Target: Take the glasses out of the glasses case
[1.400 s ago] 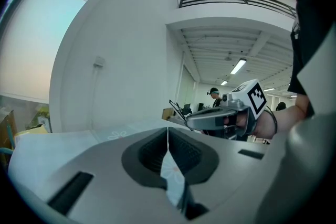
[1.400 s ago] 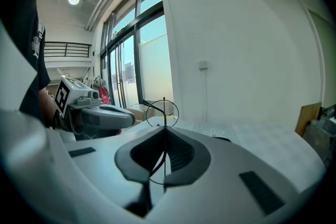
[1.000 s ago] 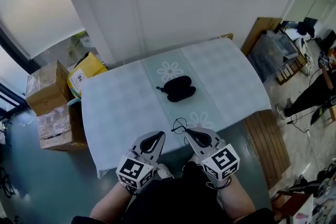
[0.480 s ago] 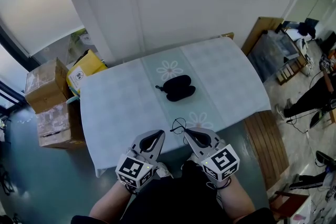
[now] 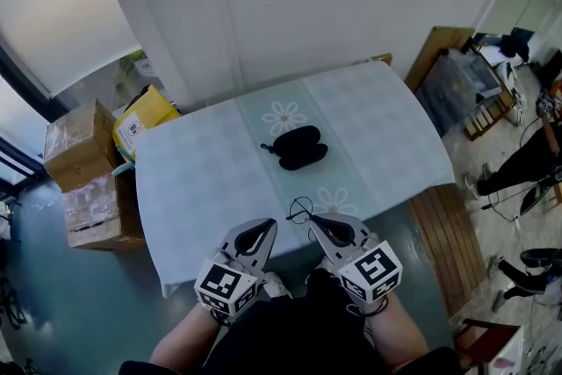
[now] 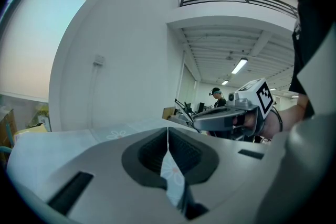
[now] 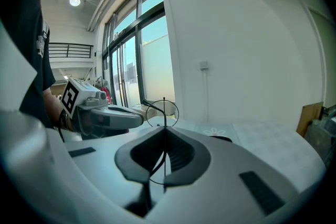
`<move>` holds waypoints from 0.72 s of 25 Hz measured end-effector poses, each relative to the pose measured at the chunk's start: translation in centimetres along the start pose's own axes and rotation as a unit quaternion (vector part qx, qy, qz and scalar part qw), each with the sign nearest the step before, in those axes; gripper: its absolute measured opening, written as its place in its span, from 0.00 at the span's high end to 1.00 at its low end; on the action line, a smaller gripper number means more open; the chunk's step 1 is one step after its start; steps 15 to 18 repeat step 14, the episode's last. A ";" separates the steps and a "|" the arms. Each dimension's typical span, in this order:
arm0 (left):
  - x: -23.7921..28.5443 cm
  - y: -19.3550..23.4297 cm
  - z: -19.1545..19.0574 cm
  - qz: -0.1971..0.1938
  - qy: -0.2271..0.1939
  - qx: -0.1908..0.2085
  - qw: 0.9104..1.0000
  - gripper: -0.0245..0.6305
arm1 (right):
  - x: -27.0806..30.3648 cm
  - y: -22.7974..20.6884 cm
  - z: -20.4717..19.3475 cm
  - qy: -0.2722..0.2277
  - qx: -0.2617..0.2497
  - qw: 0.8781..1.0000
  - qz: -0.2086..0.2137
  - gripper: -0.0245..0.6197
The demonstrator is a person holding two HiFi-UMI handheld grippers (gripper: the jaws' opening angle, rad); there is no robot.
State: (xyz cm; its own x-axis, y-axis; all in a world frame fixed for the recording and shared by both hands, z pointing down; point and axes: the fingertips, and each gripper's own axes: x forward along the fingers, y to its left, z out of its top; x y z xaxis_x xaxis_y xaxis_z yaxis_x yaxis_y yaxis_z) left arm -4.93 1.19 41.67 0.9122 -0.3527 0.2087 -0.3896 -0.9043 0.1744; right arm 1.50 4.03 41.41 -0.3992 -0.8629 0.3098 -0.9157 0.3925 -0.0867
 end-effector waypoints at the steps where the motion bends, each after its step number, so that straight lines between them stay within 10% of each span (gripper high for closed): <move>1: 0.0 0.0 0.0 0.000 0.001 0.001 1.000 0.92 | 0.0 0.0 0.0 0.000 0.000 1.000 0.000 0.92; 18: -0.1 -0.2 -0.2 -0.002 0.001 0.002 1.000 0.92 | 0.0 0.0 -0.2 -0.007 0.007 1.000 -0.003 0.93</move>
